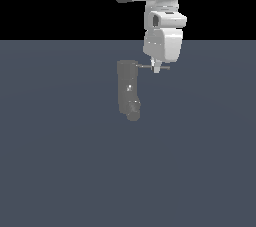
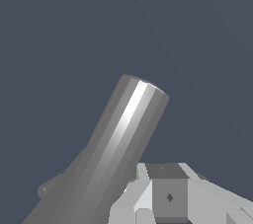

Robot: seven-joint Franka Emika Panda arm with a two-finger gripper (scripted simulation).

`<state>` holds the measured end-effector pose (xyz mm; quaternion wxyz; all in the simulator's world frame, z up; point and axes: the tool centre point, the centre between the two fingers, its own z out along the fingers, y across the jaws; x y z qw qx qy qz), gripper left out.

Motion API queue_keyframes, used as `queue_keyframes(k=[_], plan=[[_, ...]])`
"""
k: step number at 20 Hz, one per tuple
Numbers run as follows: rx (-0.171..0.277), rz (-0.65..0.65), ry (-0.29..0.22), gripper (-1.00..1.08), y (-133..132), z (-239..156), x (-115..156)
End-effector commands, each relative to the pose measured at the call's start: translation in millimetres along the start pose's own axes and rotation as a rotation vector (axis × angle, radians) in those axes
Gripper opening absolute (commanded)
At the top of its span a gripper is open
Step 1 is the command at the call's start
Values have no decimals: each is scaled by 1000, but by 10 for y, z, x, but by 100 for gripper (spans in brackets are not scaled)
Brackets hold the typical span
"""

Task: Turn on the faucet by rotating a designated handle.

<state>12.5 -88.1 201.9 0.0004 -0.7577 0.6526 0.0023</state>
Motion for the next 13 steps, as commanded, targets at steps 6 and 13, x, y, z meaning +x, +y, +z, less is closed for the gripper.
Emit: queue_keyframes(k=[6, 13], plan=[[2, 22, 4, -100, -153, 0, 307], [2, 27, 4, -100, -277, -2, 472]])
